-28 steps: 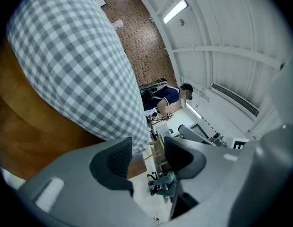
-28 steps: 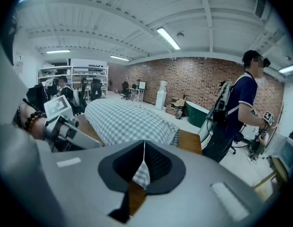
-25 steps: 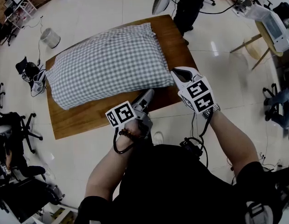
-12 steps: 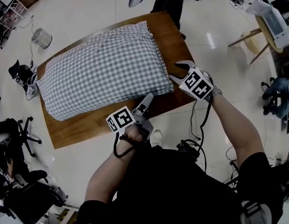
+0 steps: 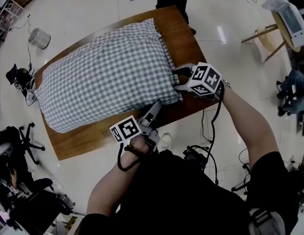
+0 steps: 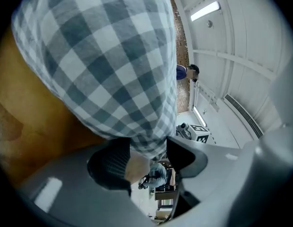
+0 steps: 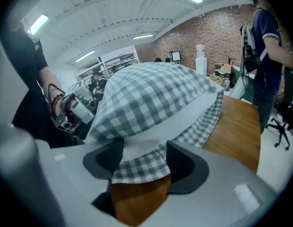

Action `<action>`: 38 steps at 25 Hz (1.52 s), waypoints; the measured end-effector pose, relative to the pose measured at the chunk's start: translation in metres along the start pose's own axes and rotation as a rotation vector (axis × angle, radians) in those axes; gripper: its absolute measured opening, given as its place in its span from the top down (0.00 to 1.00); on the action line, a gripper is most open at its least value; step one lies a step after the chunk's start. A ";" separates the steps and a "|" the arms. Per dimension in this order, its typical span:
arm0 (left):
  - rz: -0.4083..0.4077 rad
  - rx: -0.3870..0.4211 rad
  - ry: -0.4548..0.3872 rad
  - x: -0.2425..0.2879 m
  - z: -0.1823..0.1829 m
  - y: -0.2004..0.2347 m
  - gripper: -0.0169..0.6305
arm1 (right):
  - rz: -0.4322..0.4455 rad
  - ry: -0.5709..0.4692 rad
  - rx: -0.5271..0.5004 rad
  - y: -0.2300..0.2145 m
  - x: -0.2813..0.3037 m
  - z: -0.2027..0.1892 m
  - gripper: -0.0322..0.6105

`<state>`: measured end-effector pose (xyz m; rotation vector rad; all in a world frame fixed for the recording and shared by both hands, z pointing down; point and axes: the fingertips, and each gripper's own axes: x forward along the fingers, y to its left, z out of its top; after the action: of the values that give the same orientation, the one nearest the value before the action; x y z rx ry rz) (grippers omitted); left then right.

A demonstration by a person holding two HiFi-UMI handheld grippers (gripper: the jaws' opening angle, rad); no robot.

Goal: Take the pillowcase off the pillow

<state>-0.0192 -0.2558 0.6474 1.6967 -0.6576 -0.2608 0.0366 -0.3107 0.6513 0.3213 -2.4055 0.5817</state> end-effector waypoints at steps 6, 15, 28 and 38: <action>0.027 -0.015 0.007 0.006 0.014 0.008 0.78 | 0.092 0.006 0.024 -0.003 0.022 0.007 0.50; 0.023 0.027 -0.009 0.002 0.006 -0.004 0.92 | 0.075 -0.047 0.030 -0.006 -0.001 -0.003 0.85; 0.078 0.019 -0.163 -0.057 -0.005 -0.027 0.96 | -0.072 -0.083 -0.151 0.033 -0.050 0.004 0.90; 0.122 0.079 -0.315 -0.121 0.001 -0.017 0.97 | -0.266 -0.053 -0.182 0.047 -0.071 -0.015 0.92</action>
<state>-0.1131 -0.1877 0.6091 1.6988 -1.0126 -0.4251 0.0817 -0.2561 0.6017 0.5721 -2.3916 0.2359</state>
